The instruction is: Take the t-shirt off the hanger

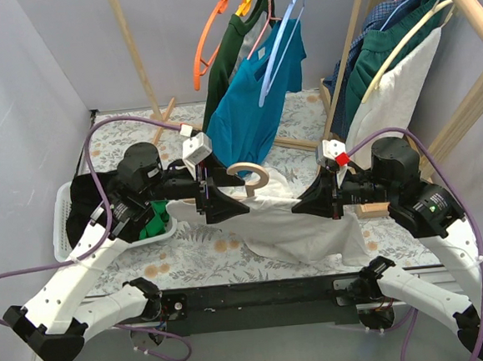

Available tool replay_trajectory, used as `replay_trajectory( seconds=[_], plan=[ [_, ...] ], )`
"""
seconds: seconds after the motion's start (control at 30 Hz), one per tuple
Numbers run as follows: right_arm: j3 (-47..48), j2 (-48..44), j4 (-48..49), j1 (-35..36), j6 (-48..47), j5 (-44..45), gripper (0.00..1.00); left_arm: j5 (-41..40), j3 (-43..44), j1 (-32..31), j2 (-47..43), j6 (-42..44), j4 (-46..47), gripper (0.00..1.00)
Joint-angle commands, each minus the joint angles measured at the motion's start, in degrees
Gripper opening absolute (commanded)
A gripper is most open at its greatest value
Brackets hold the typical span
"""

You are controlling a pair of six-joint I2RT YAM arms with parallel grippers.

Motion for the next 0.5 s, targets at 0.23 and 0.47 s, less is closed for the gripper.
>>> replay_trajectory(
  seconds=[0.23,0.47],
  plan=[
    [4.1,-2.0,-1.7,0.5,-3.4,-1.4,0.01,-15.5,-5.4,-1.2,-4.5,1.0,1.9,0.83],
    [2.2,-2.2,1.1,0.5,-1.5,-2.6,0.01,-11.7,-6.5,-1.3,-2.2,-1.2,6.3,0.83]
  ],
)
